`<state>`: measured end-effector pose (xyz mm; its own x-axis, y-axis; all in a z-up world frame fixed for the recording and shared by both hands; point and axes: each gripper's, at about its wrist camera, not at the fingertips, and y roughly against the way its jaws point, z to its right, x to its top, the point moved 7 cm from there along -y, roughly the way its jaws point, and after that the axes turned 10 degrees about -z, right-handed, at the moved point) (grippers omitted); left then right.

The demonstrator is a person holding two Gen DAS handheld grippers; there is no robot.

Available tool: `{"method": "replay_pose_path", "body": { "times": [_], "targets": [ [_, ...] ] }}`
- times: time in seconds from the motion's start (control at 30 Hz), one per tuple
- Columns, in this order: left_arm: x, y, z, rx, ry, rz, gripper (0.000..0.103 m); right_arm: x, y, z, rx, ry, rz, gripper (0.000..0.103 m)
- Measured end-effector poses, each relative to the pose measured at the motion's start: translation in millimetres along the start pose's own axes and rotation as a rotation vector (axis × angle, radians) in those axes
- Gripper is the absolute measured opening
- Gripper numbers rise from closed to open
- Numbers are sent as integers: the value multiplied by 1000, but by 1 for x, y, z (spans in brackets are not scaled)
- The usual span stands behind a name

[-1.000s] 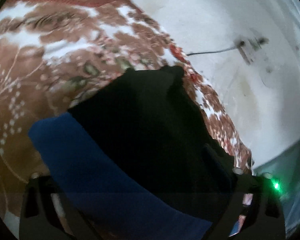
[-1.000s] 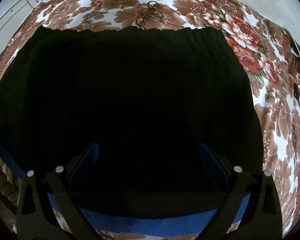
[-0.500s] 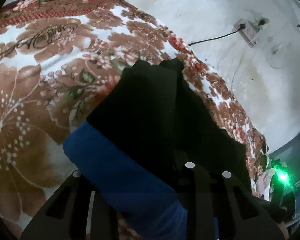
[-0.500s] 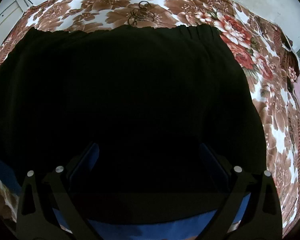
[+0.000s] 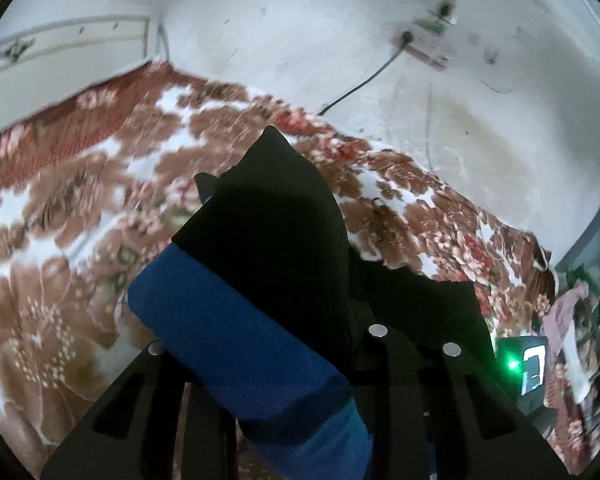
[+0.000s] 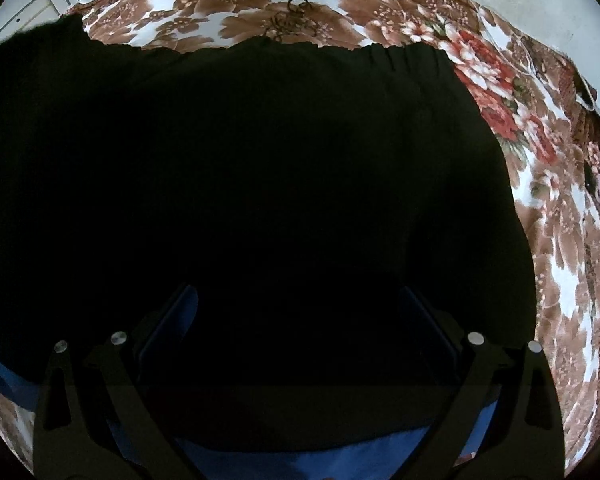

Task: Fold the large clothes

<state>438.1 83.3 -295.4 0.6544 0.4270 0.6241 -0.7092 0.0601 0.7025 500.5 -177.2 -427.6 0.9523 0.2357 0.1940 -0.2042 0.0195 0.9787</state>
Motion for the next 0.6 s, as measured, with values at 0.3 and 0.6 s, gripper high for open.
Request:
{"method": "replay_pose_path", "body": {
  "times": [0.3,0.6],
  "targets": [
    [9,16,70,74,-124,29,23,-3,-9,7,67,14,-37,99],
    [0,21,159,215,-418,58,23,0,-11,7,98,60,-72,99]
  ]
}}
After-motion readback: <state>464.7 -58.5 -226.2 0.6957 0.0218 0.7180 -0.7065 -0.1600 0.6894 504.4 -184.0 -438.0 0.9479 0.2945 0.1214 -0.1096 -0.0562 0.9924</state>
